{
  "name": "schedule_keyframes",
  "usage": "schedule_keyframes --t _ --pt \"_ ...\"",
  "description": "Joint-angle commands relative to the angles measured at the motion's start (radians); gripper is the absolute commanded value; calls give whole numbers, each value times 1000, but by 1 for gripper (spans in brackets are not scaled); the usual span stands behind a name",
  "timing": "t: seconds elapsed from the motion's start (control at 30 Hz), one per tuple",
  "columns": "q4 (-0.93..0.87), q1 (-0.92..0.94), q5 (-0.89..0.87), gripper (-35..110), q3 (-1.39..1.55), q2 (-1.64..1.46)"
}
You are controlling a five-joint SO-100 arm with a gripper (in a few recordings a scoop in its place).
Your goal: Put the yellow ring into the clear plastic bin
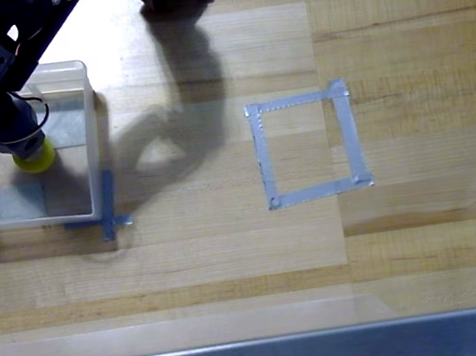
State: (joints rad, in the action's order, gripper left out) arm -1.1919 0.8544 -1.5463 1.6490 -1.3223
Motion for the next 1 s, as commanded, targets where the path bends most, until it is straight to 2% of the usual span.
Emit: schedule_keyframes --t 0.0,0.3,0.63,0.97 --pt "35 8 -12 0 17 -49" --pt "97 8 -12 1 49 -64" --pt "98 -6 -12 21 43 -66" --pt "83 -8 -12 22 46 -258"
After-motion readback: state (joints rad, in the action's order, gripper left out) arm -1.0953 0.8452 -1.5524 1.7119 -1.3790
